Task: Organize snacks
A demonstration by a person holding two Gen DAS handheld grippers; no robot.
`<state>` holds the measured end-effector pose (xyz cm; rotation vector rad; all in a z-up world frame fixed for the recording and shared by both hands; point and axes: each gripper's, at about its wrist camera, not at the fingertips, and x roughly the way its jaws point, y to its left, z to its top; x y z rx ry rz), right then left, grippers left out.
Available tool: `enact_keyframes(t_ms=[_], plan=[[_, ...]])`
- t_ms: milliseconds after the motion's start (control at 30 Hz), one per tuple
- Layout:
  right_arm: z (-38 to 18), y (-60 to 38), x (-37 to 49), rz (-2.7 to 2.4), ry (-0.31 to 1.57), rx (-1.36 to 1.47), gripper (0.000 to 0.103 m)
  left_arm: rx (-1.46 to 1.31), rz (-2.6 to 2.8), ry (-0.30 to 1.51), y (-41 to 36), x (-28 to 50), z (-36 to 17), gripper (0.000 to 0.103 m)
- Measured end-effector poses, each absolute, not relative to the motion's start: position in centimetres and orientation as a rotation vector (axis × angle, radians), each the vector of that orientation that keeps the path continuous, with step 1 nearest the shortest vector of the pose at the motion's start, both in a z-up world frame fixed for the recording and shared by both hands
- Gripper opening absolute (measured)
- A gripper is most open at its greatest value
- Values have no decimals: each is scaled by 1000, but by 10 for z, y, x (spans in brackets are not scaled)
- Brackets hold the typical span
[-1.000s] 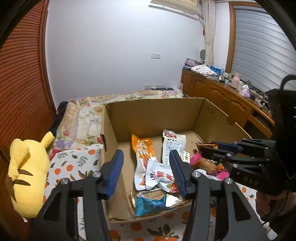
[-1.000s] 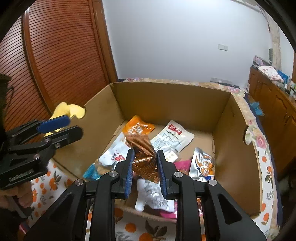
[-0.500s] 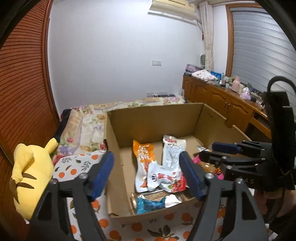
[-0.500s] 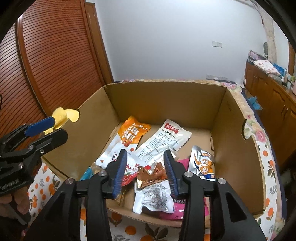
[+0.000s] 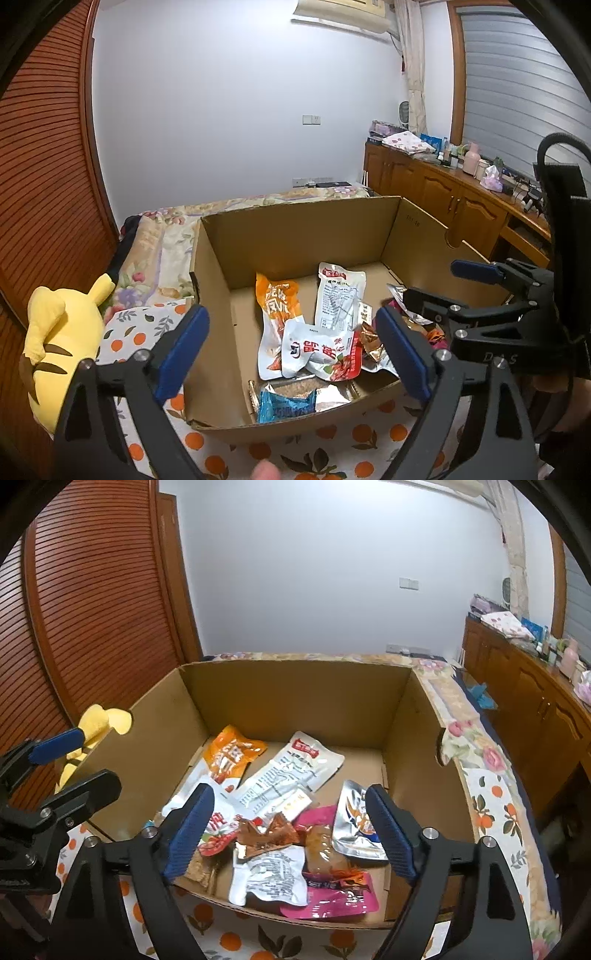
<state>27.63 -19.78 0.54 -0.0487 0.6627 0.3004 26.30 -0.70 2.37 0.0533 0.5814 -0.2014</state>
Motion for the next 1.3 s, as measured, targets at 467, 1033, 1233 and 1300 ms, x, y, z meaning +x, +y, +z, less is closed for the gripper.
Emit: enact_keyframes(t_ms=[467,1033,1233,1300], plan=[[6,-210,262,284,632,-32,90,25,-149,546,-5,242,28,94],[32,-228,194,282,533,-4,90,58,-92,515,-17,187,37,94],[42,-231,163,289,518,-15,90,50,-82,505,-21,155,40,94],[46,-234,152,285,506,-14,90,46,-72,506,-20,146,41,94]])
